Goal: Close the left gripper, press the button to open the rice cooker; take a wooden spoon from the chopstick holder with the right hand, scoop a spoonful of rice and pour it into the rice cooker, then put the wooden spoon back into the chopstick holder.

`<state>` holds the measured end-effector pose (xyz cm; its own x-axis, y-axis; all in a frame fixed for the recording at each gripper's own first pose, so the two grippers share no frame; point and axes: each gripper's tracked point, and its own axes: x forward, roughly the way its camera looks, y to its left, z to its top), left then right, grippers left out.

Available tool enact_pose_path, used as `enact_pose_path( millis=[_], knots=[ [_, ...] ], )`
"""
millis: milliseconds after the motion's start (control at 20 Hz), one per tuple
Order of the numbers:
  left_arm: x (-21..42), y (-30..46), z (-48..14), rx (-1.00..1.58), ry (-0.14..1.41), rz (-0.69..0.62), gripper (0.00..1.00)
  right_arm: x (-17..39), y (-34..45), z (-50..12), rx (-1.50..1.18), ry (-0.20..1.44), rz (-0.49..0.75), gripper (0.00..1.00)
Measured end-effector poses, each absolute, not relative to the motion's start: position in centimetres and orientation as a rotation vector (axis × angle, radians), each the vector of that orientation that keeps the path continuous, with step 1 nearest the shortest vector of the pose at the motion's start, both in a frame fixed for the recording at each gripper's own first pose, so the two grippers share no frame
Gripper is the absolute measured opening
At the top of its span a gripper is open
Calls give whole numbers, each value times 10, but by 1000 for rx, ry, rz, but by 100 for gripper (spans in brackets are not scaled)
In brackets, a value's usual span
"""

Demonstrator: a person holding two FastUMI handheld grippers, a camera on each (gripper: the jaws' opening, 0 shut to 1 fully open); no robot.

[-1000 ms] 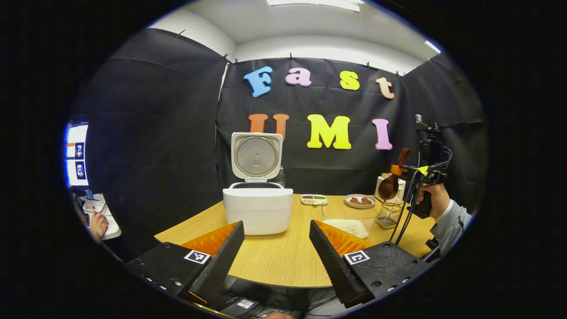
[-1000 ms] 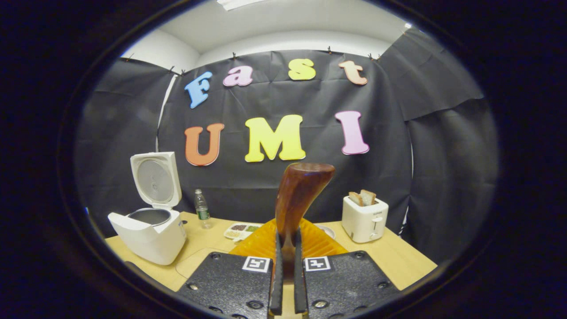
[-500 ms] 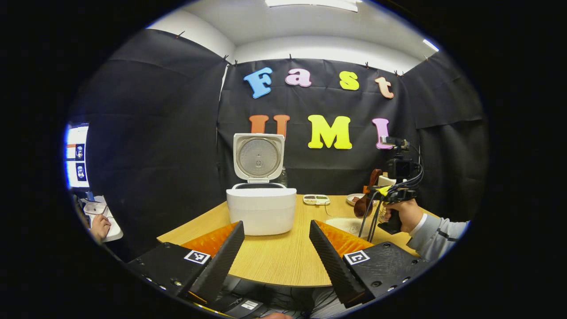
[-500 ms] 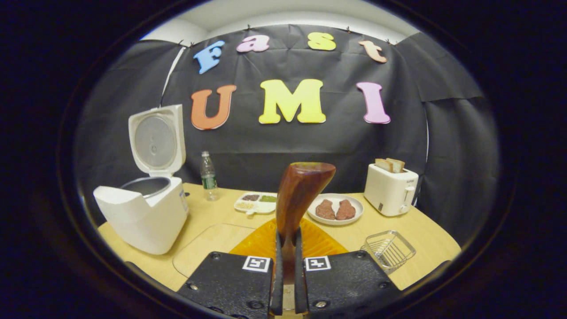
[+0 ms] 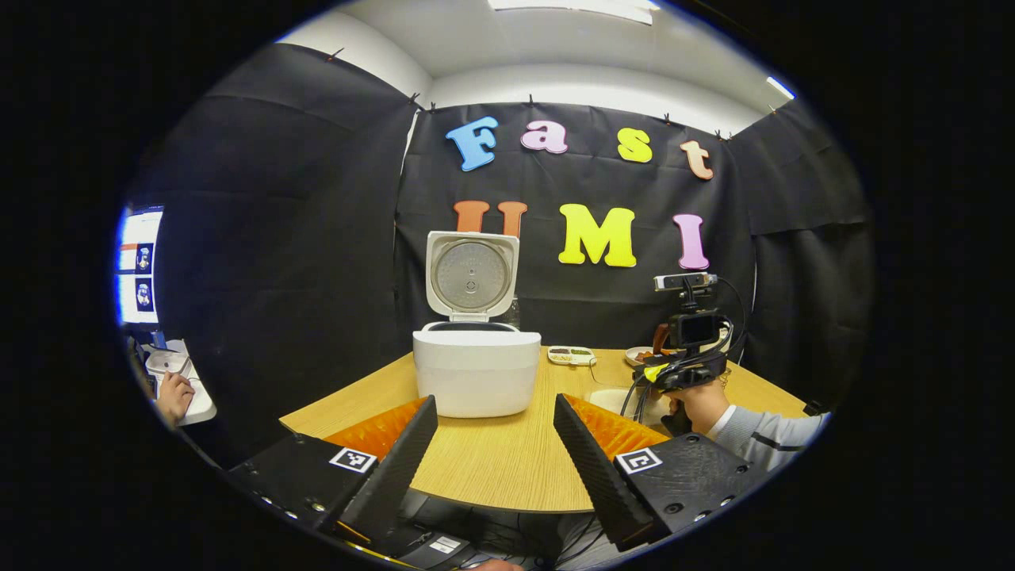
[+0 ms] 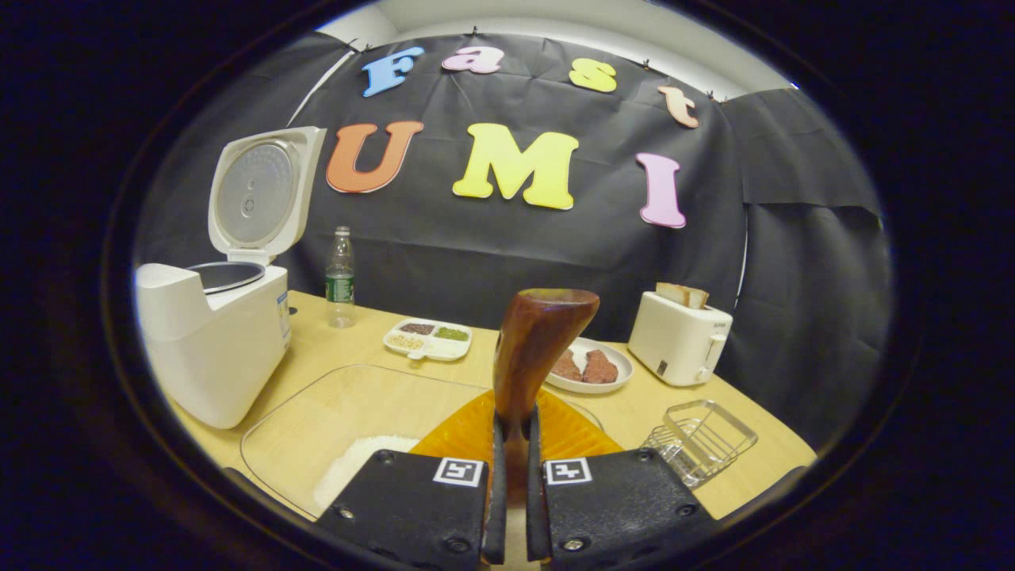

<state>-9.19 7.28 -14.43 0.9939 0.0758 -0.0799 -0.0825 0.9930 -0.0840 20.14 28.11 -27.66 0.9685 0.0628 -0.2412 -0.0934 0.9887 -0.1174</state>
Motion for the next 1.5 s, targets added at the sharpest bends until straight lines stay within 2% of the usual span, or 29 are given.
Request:
enact_pose_path(
  millis=[200,400,600,1050,1350,1500],
  knots=[
    [-93,74,-145,-99,83,84,94,183,318,-279,-27,264,204,15],
    [-96,87,-150,-57,77,146,94,167,345,-280,16,286,316,15],
    [-96,80,-152,-64,94,126,94,150,367,-283,148,387,448,15],
    [-93,83,-154,-53,109,143,94,169,326,-280,692,641,394,13],
    [-93,75,-148,-24,110,138,94,175,266,-257,881,555,311,13],
    [-92,68,-147,-25,116,127,94,172,242,-244,1074,522,299,13]
  ],
)
